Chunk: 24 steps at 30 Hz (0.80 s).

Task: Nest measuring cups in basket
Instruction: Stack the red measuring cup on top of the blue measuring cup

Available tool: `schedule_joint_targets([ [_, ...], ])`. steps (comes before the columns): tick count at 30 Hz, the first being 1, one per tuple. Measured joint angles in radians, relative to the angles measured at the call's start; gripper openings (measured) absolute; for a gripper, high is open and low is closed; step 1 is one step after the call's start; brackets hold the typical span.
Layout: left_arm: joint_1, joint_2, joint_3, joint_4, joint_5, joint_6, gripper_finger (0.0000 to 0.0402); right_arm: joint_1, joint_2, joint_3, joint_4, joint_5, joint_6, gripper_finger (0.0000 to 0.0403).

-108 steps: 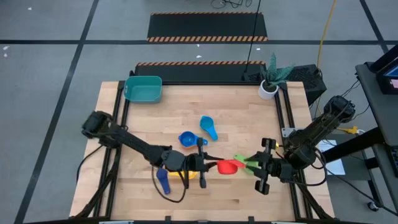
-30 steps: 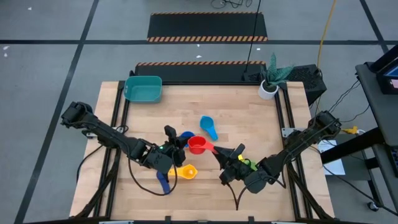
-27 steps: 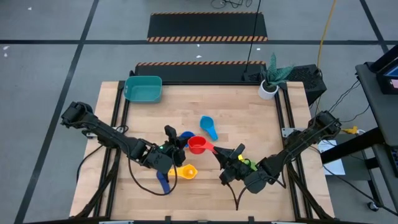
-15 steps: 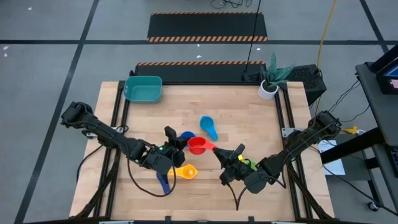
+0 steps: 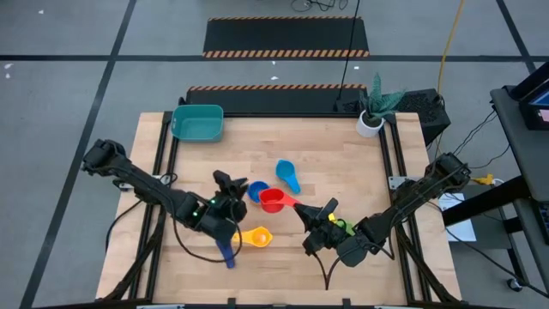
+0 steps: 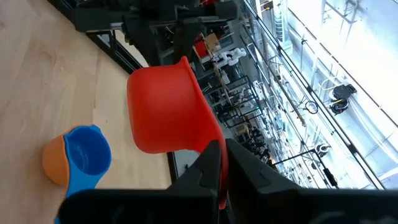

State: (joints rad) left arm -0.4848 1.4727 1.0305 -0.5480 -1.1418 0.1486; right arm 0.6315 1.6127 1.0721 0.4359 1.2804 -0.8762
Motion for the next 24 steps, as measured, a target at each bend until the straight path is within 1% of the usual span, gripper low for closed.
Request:
schedule_joint_targets([
  [3, 0.015, -0.025, 0.0, -0.154, -0.012, -0.174, 0.0158, -0.003, 0.0, 0.0, 0.0, 0.0, 0.0, 0.0001],
  [6, 0.021, -0.055, 0.0, -0.297, 0.0, -0.35, 0.0178, -0.013, 0.0, 0.0, -0.011, -0.01, 0.027, 0.0001],
  [10, 0.025, -0.104, 0.0, -0.41, 0.066, -0.51, 0.0185, -0.048, 0.001, -0.002, -0.08, -0.141, 0.094, 0.0001],
  [12, 0.025, -0.126, 0.0, -0.426, 0.096, -0.551, 0.0186, -0.077, 0.001, -0.019, -0.081, -0.202, 0.123, 0.0],
  [13, 0.025, -0.135, 0.0, -0.43, 0.107, -0.564, 0.0186, -0.091, 0.001, -0.034, -0.073, -0.214, 0.134, 0.0],
  [17, 0.018, -0.164, 0.0, -0.429, 0.138, -0.596, 0.0186, -0.145, 0.001, -0.11, -0.03, -0.215, 0.129, 0.0],
  [18, 0.016, -0.167, 0.0, -0.429, 0.148, -0.603, 0.0186, -0.159, 0.001, -0.131, -0.007, -0.229, 0.116, 0.0],
  [20, 0.011, -0.167, 0.0, -0.429, 0.163, -0.603, 0.0186, -0.185, 0.001, -0.169, 0.064, -0.281, 0.077, 0.0],
  [24, -0.001, -0.167, 0.0, -0.429, 0.17, -0.596, 0.0186, -0.244, 0.001, -0.236, 0.257, -0.448, 0.03, 0.0],
])
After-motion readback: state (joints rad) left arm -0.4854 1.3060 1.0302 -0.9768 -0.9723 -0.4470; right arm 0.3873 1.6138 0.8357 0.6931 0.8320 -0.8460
